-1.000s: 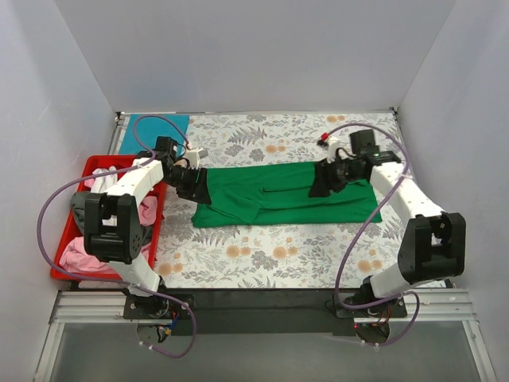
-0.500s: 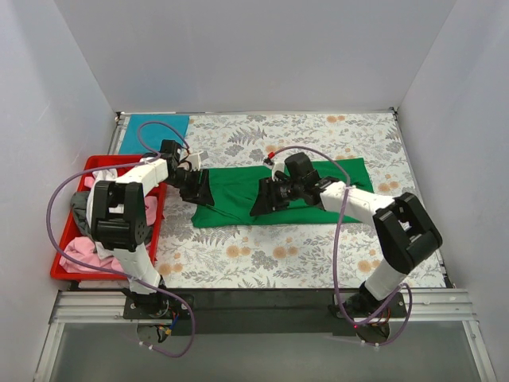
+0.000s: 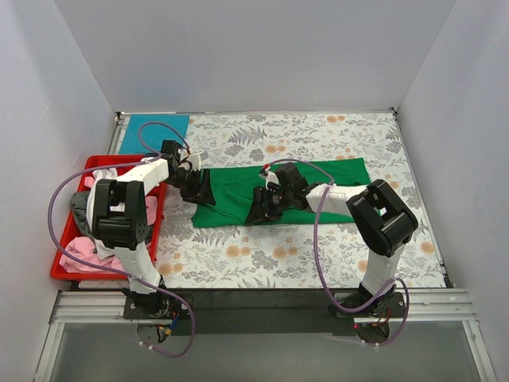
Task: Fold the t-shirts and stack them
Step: Fold the tshirt
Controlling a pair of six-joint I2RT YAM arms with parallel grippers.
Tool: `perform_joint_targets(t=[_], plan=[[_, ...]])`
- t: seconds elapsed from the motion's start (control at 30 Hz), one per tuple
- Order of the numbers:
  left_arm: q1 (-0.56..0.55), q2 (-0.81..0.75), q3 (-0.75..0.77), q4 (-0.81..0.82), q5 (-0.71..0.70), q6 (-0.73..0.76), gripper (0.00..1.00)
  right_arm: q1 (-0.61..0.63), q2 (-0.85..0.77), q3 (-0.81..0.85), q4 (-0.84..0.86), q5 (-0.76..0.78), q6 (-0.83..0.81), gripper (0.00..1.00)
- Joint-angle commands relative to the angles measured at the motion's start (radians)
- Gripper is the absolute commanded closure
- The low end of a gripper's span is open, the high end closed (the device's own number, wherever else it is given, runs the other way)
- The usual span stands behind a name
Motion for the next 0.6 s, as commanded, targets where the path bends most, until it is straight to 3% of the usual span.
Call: perform_joint_targets(t=[0.0,0.57], plan=[[-0.004,-0.004,0.015,0.014,0.020,0.012,0.50,0.010,0.025,0.012,0.042,-0.024,0.041,0.39],[-0.007,0.040,0.031,0.012,0.021,0.014,0.51,0.012,0.048,0.038,0.044,-0.031,0.055,0.51]])
